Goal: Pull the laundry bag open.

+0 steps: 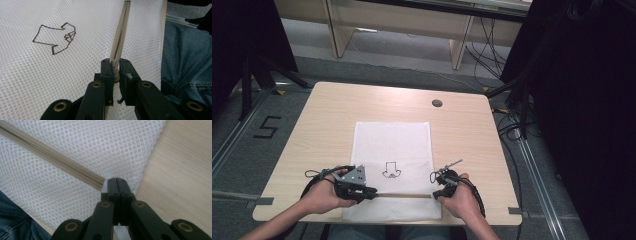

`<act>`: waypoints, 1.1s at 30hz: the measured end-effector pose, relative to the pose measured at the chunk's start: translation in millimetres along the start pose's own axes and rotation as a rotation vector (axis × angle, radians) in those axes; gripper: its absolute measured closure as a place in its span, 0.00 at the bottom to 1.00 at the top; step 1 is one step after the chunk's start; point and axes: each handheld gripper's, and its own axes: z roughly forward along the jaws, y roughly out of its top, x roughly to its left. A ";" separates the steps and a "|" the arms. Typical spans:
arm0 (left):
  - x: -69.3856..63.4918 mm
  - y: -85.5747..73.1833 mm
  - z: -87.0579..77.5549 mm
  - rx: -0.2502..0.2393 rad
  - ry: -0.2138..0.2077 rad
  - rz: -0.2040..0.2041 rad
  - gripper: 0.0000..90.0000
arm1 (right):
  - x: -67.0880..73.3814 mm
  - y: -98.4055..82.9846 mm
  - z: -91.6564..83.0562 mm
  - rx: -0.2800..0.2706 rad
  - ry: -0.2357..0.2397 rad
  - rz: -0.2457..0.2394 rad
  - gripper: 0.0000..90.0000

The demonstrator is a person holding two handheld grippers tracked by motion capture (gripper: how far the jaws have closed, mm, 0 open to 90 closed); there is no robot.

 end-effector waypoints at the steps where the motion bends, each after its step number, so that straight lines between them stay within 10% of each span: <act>1: -0.1 0.3 -0.2 0.001 0.001 0.000 0.91 | 0.0 0.0 0.2 0.005 0.002 0.009 1.00; 33: 7.0 -20.9 -21.6 -0.003 0.023 -0.041 0.91 | 0.3 0.1 0.0 0.003 0.000 0.002 1.00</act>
